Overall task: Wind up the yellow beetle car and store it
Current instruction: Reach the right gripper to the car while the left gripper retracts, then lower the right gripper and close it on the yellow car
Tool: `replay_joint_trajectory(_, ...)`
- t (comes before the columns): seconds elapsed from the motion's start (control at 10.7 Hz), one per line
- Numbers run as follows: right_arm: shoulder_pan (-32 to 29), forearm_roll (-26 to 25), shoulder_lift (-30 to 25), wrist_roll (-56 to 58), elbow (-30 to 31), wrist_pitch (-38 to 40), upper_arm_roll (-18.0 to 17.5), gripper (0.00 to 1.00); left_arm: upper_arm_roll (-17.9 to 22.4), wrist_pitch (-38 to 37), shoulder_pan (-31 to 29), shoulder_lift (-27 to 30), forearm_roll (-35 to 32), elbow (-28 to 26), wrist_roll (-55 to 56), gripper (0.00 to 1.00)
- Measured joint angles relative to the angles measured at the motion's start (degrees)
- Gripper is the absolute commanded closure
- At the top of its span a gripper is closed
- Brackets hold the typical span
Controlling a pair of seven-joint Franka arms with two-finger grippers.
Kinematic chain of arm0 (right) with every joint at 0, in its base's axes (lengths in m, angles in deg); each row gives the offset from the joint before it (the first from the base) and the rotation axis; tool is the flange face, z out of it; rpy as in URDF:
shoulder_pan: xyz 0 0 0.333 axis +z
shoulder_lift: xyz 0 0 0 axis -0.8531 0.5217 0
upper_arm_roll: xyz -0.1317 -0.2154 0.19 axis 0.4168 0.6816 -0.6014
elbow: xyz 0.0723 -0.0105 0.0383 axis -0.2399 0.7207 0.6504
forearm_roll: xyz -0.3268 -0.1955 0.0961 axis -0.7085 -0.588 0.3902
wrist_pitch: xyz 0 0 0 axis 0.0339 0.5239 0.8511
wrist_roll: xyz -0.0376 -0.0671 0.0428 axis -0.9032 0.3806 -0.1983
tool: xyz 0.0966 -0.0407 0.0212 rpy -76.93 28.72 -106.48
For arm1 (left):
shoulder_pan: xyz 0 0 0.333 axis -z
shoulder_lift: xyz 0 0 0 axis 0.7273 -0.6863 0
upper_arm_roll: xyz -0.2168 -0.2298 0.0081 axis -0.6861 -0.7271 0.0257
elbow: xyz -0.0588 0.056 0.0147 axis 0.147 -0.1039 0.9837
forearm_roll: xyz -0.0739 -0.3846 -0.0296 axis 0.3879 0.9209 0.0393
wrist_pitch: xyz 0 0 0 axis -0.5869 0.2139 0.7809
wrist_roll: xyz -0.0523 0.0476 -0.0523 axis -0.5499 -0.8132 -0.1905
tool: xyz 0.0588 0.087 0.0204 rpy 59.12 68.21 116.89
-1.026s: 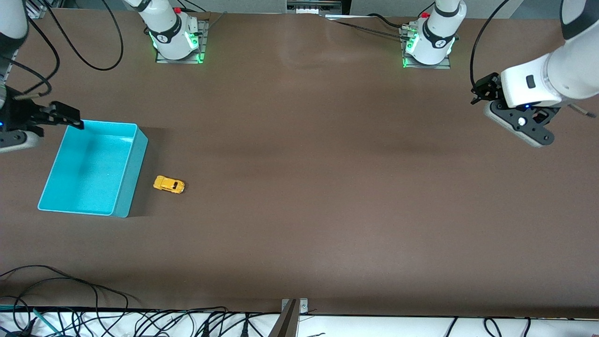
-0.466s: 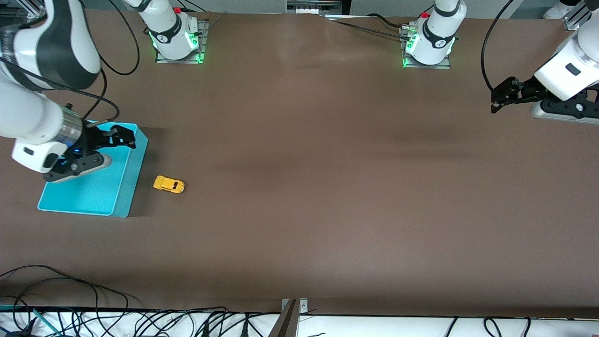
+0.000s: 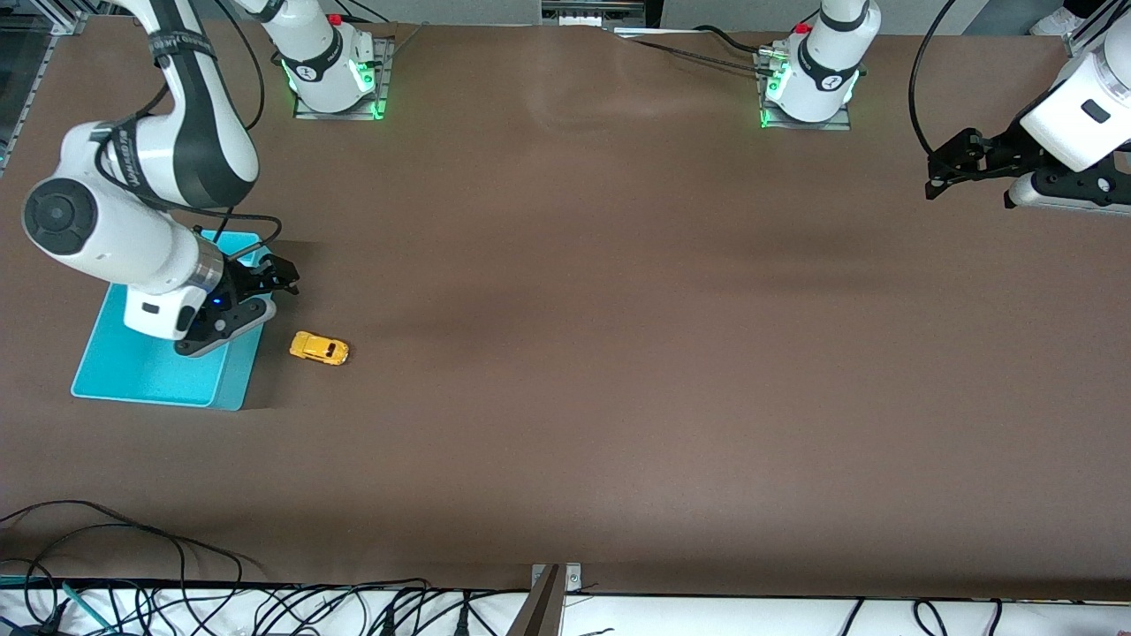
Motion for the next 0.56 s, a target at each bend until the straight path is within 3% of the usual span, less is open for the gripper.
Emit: replay_joint_trajectory(0.56,-1.5,-5.4,9.6,26.7,4.1,-19.3,-0.4,0.0,0.7,-0.2,-0.2,-0.5,0.0,0.5,0.0,0.0)
